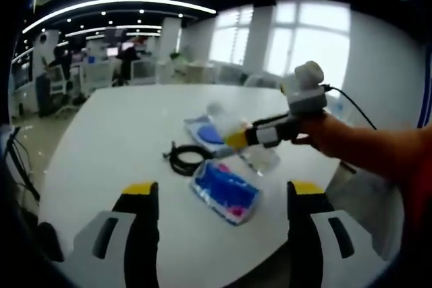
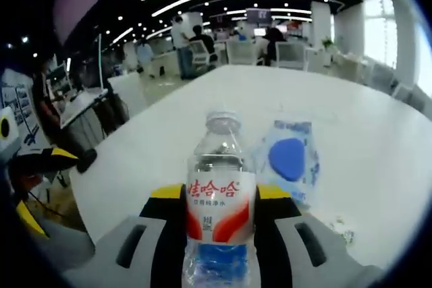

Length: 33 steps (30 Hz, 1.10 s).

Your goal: Arrange the tabletop items into an orderly group along one side of the table until the central work area is clear of visible clutter.

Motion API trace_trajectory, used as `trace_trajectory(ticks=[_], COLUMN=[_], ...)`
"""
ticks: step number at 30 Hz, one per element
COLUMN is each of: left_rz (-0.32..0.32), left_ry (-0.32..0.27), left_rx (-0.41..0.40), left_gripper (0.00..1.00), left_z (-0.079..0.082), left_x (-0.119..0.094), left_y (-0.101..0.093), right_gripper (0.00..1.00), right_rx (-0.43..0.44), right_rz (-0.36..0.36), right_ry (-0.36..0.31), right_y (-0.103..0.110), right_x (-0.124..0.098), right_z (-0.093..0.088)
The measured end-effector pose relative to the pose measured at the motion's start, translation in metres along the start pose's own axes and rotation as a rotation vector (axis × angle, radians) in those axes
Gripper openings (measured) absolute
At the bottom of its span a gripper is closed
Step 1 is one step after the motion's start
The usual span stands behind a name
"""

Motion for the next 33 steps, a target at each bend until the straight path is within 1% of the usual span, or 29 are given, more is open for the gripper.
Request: trace_trajectory(ticks=[5,8,11,14,15,19,22,25,30,33], left_rz=[0.003,-0.001,0.001,-0.005,-0.008,-0.004,-0.015,-0.023,-0.104,-0.135], left_ry=[-0.002,-0.011,-0.022,-0.047,-0.062,-0.098,-0.130,-0.147,-0.216,-0.236], left_rx=[-0.003,0.003,-0.004,-0.029,-0.032,-0.018,-0.038,-0.044,-0.128,-0.138], left_gripper=[0.75,0.74,0.74,0.74,0.74,0.74,0.74,0.74,0.73,0.72], left_z=[0.001,0.006,0.011,0.022,0.028,0.047,0.062,0.072,0.096,0.106], left_x=[0.001,0.000,-0.001,-0.003,-0.004,-0.007,-0.006,-0.004,0.003,0.008], left_y=[0.000,0.000,0.005,0.010,0.012,0.021,0.031,0.037,0.037,0.035], right_gripper=[0.37,0.37,0.37,0.37,0.37,0.37,0.37,0.37,0.38,0.38], right_rx=[-0.028,-0.050,-0.088,-0.120,-0.134,-0.142,-0.160,-0.174,-0.185,-0.189], right_rz=[0.021,0.042,0.081,0.099,0.113,0.148,0.172,0.181,0.194,0.206], right_ry=[-0.049,-0.103,-0.158,-0.182,-0.198,-0.221,-0.244,-0.264,-0.293,-0.314], right_y=[0.010,0.018,0.028,0.036,0.041,0.054,0.063,0.070,0.079,0.085], right_x=[-0.003,-0.007,-0.011,-0.013,-0.015,-0.019,-0.022,-0.026,-0.031,-0.034], right_z=[0.007,0.015,0.023,0.028,0.031,0.037,0.041,0.045,0.051,0.055])
Point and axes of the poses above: the point that each gripper's makers call its tool centre point, and the gripper's own axes: x roughly forward along the fingers, y roughly to its left, z roughly out of its top, the point moved 3 cm from there along -x, roughly backward along the fingers, and after that the axes turned 9 degrees about x, right-handed, at the moved point
